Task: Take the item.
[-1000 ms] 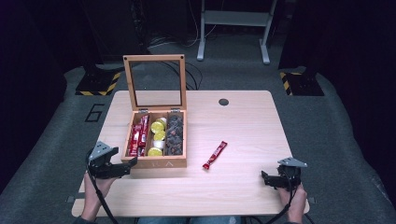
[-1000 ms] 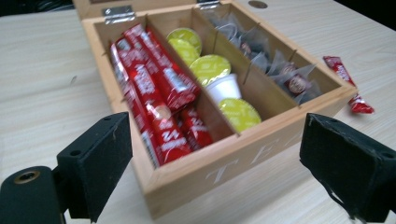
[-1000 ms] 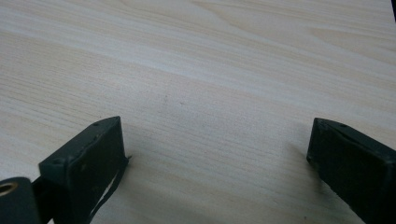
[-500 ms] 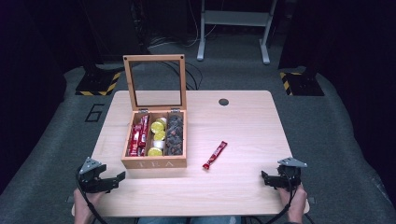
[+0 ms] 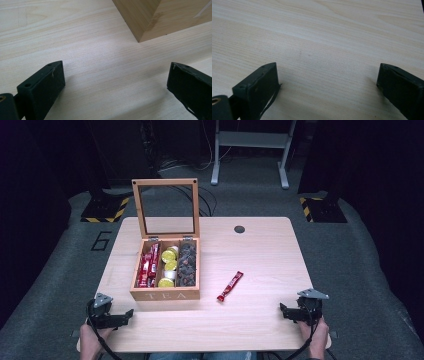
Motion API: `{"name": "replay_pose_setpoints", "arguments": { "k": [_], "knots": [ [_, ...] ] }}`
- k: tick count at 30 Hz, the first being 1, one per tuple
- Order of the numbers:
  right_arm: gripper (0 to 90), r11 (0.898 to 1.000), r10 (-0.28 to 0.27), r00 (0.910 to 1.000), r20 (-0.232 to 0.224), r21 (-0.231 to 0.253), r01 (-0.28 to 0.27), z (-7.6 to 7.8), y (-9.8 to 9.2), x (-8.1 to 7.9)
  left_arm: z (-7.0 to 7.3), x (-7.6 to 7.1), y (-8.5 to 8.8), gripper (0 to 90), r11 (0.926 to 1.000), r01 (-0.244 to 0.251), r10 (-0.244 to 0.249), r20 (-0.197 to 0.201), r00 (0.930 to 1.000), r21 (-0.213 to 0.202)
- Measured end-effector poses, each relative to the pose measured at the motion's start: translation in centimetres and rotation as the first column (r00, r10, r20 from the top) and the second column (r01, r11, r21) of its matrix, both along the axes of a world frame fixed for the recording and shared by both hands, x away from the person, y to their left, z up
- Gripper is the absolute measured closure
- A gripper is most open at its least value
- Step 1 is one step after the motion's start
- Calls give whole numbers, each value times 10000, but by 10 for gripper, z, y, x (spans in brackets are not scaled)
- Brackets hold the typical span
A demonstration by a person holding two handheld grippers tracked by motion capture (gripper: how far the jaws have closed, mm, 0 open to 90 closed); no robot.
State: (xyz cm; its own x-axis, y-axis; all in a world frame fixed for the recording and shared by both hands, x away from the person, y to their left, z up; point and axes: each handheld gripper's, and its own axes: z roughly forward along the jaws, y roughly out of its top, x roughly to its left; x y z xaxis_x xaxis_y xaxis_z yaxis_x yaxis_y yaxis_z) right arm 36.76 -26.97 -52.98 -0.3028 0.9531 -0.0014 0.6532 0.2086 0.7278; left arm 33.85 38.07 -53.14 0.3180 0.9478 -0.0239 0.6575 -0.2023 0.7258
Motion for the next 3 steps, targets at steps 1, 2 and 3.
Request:
{"name": "replay_pose_setpoints", "arguments": {
  "k": [1, 2, 3],
  "knots": [
    [30, 10000, 0, 10000, 0, 0, 0, 0, 0, 0, 0, 0, 0, 6, 10000, 0, 0, 0, 10000, 0],
    [24, 10000, -56, 10000, -17, 11, 56, 0, 0, 0, -1, 0, -2, 4, 9996, 34, -34, -4, 10000, 292],
    [24, 10000, -56, 10000, -17, 11, 56, 0, 0, 0, -1, 0, -2, 1, 9996, 34, -34, -4, 10000, 292]
  ]
}}
